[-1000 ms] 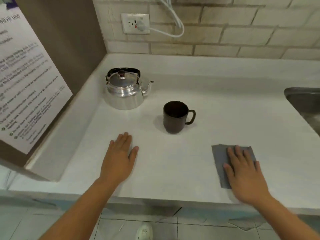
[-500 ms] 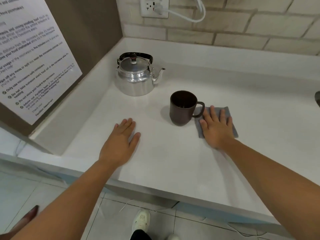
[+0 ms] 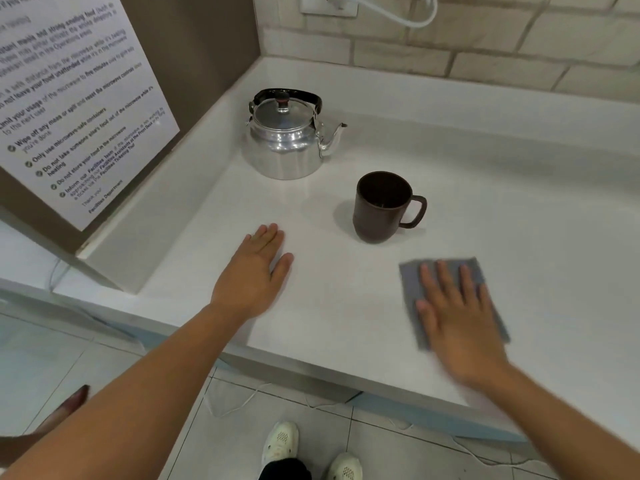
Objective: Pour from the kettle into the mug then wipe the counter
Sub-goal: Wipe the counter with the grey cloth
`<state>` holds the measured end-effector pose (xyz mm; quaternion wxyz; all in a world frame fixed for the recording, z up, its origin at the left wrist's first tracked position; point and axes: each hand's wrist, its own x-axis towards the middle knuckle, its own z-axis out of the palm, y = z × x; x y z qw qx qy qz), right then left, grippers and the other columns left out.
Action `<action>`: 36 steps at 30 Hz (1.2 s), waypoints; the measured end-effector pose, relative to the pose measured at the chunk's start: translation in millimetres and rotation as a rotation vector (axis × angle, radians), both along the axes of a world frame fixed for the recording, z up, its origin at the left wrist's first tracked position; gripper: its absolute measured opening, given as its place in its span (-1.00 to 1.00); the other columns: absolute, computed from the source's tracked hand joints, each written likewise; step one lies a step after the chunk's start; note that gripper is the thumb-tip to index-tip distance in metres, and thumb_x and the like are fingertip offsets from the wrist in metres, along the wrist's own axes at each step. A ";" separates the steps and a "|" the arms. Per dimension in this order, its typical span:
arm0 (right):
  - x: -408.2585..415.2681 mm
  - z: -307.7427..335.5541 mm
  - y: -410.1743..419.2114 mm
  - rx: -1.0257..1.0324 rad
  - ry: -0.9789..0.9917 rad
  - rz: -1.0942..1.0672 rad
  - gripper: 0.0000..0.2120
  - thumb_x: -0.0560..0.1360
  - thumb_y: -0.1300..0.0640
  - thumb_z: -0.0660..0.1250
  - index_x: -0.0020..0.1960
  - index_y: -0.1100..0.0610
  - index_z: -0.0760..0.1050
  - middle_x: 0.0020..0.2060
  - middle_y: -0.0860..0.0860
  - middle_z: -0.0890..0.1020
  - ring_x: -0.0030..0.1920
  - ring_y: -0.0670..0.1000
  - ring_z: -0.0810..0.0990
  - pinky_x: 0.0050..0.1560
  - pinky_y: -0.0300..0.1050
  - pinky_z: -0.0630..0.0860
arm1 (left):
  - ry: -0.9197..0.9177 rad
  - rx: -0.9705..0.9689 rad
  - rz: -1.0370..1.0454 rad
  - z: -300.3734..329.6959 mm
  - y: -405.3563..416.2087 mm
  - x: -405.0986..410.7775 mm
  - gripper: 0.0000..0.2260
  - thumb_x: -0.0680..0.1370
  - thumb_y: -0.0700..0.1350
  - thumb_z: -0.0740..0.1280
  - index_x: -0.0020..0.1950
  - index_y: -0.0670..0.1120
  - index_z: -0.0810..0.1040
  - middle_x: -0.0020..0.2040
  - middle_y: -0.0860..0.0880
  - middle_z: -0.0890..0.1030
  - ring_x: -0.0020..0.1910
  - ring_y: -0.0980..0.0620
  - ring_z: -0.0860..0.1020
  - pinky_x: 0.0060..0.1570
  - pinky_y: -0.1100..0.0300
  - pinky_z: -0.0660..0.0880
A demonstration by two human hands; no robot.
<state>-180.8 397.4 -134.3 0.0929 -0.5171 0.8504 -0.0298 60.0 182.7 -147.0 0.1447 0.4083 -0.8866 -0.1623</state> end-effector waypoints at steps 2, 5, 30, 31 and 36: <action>58.3 0.3 14.3 -0.023 -0.038 0.158 -0.44 0.56 -0.18 -0.30 0.53 -0.09 -0.24 0.55 -0.05 -0.11 0.55 0.16 -0.19 0.50 0.07 -0.24 | 0.030 0.012 -0.016 2.7 -1.2 0.8 -0.55 0.65 0.04 0.02 0.50 -0.12 0.18 0.54 -0.02 0.16 0.52 0.10 0.04 0.43 0.31 -0.16; 111.8 -0.7 -21.0 -0.058 -0.086 0.380 -0.46 0.59 -0.17 -0.29 0.53 -0.09 -0.32 0.54 -0.10 -0.24 0.52 0.05 -0.34 0.49 0.01 -0.37 | 0.065 0.061 -0.068 8.0 -12.5 14.6 -0.59 0.66 0.00 0.02 0.48 -0.10 0.25 0.52 0.00 0.22 0.49 0.15 0.11 0.36 0.42 -0.14; 163.6 -0.3 -171.8 -0.053 -0.119 0.274 -0.46 0.62 -0.12 -0.19 0.54 -0.05 -0.28 0.56 -0.02 -0.22 0.52 0.09 -0.35 0.42 0.02 -0.44 | 0.177 0.068 -0.110 9.6 -40.2 66.9 -0.57 0.65 0.01 -0.04 0.45 -0.12 0.29 0.46 -0.07 0.35 0.44 0.14 0.21 0.44 0.25 0.01; 161.5 0.4 -152.1 -0.054 -0.116 0.281 -0.46 0.61 -0.13 -0.20 0.53 -0.07 -0.29 0.56 -0.04 -0.22 0.52 0.09 -0.36 0.44 0.03 -0.43 | 0.133 0.058 -0.109 9.8 -38.5 65.6 -0.55 0.65 0.05 -0.06 0.46 -0.13 0.27 0.48 -0.07 0.32 0.47 0.10 0.19 0.45 0.24 -0.01; 124.3 3.8 -58.5 -0.033 -0.068 0.145 -0.45 0.57 -0.20 -0.27 0.51 -0.17 -0.32 0.55 -0.12 -0.22 0.52 0.03 -0.35 0.50 0.04 -0.34 | -0.022 0.082 -0.230 13.8 -19.0 41.9 -0.45 0.61 0.19 -0.12 0.54 -0.03 0.04 0.56 0.03 0.06 0.52 0.14 -0.03 0.42 0.28 -0.20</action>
